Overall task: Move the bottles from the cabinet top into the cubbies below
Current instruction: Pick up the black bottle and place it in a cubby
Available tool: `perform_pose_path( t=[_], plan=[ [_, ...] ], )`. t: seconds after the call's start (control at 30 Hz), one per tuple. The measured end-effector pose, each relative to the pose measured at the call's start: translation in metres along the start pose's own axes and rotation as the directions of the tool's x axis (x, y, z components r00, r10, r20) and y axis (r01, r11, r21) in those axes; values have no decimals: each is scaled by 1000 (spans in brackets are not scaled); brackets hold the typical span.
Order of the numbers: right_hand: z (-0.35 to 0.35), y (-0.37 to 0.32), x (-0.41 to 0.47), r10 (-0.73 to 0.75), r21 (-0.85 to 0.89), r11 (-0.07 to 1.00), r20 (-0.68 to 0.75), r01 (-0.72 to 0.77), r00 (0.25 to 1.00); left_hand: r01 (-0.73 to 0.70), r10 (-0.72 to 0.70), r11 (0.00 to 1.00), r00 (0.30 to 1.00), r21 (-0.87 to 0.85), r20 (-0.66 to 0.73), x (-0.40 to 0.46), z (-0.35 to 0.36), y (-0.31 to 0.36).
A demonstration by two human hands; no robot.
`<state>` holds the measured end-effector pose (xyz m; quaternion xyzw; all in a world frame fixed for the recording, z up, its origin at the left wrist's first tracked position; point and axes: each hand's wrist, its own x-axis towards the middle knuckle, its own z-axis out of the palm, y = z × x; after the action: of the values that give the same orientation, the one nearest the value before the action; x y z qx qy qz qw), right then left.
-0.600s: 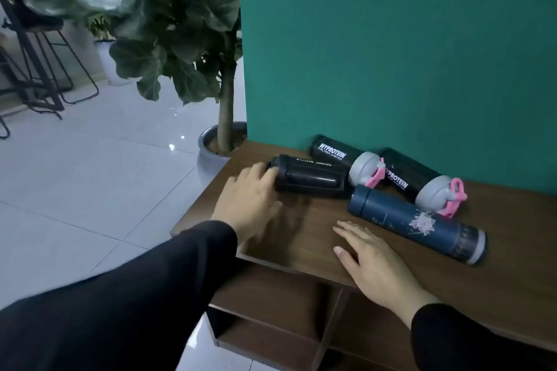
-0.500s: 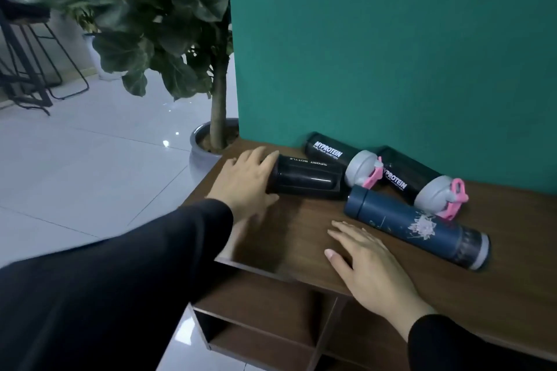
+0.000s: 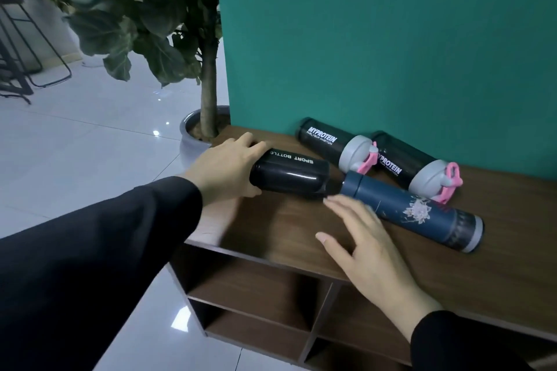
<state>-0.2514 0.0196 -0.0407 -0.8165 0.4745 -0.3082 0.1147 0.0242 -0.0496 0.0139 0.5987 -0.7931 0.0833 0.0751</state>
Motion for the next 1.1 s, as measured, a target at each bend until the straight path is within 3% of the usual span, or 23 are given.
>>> perform_pose_path(
  t=[0.07, 0.13, 0.27, 0.37, 0.43, 0.5, 0.53, 0.57, 0.63, 0.7, 0.77, 0.83, 0.93, 1.1],
  plan=[
    [-6, -24, 10, -54, -49, 998, -72, 51, 996, -78, 82, 995, 994, 58, -73, -26, -17, -5],
    [-11, -52, 20, -40, -76, 996, -9, 39, 999, -146, 154, 985, 983, 88, -97, -52, -35, -7],
    [-9, -96, 19, 33, 26, 999, 242, -40, 970, -320, 344, 929, 932, 187, -113, -100, -69, -1],
    [4, -115, -5, 46, 103, 992, 240, -72, 970, -438, 473, 870, 872, 228, -127, -128, -81, 0],
    [17, -123, -29, 80, 206, 970, 227, -128, 971, -468, 486, 872, 862, 146, -141, -151, -81, -7],
    [33, -127, -59, 125, 312, 930, 233, -196, 964, -380, 343, 912, 912, -151, -227, -186, -65, -9],
    [44, -127, -74, 156, 339, 912, 237, -232, 959, -279, 182, 888, 943, -366, -278, -206, -50, -6],
    [56, -127, -88, 189, 355, 895, 241, -268, 952, -152, -28, 797, 958, -585, -286, -228, -32, 4],
    [83, -125, -109, 236, 359, 879, 244, -314, 941, 89, -406, 465, 905, -881, -123, -259, -1, 38],
    [110, -121, -121, 246, 337, 884, 254, -325, 935, 221, -546, 145, 831, -964, 109, -271, 31, 74],
    [129, -120, -126, 241, 321, 888, 283, -329, 928, 268, -621, 5, 756, -963, 207, -267, 59, 96],
    [140, -116, -126, 241, 302, 895, 295, -330, 925, 283, -677, -44, 697, -958, 237, -254, 81, 102],
    [153, -102, -114, 285, 238, 888, 384, -393, 878, 328, -687, -76, 668, -942, 288, -235, 106, 96],
    [171, -73, -86, 316, 250, 829, 528, -500, 788, 414, -587, 121, 763, -902, 271, -212, 136, 60]
  ],
)
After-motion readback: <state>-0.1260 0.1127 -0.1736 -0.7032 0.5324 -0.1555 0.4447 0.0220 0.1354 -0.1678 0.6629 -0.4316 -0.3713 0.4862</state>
